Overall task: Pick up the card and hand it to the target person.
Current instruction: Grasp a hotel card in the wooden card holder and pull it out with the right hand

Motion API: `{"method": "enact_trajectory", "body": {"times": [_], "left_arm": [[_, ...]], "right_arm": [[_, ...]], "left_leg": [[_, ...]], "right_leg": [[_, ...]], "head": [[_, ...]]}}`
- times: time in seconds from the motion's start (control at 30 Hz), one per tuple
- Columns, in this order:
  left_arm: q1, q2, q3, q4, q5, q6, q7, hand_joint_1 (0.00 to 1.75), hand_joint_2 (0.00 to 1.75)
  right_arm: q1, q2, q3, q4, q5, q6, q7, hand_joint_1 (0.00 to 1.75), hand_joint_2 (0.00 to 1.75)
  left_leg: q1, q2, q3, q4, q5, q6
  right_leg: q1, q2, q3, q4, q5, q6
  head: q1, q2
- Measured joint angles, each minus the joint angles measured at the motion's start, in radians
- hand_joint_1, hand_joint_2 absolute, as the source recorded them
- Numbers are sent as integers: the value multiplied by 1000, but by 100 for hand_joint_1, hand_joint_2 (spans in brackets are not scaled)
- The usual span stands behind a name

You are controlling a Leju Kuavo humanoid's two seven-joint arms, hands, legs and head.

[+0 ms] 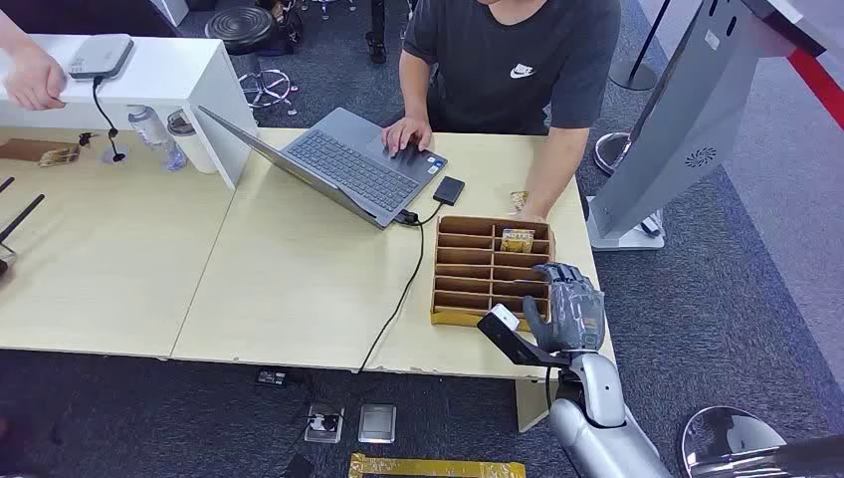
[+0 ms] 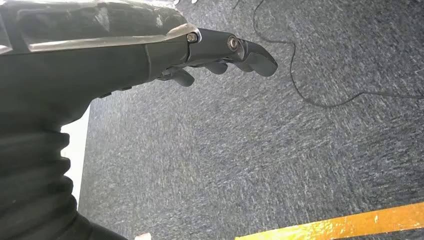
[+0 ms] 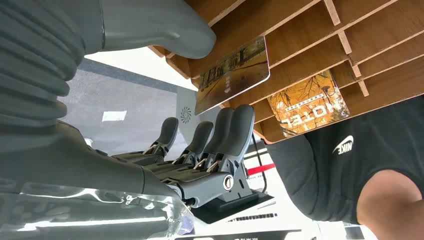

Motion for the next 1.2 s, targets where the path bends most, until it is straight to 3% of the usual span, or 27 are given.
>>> {"method": "enact_trajectory", "body": {"times": [0.13, 0.27, 1.2], "left_arm": [[0, 0, 0, 0, 0, 0, 0, 0, 175], [0, 0, 0, 0, -3, 0, 1, 0, 175], [0, 0, 0, 0, -6, -1, 4, 0, 175]], "right_arm": [[0, -1, 0, 2, 1, 0, 0, 89, 175], [0, -4, 0, 7, 1, 0, -2, 175, 175], [-11, -4, -8, 9, 55, 0, -57, 175, 175]], "left_leg": [[0, 0, 0, 0, 0, 0], [0, 0, 0, 0, 0, 0], [0, 0, 0, 0, 0, 0]], "right_leg": [[0, 0, 0, 0, 0, 0], [0, 0, 0, 0, 0, 0], [0, 0, 0, 0, 0, 0]], "head": [[0, 0], [0, 0], [0, 0]]}}
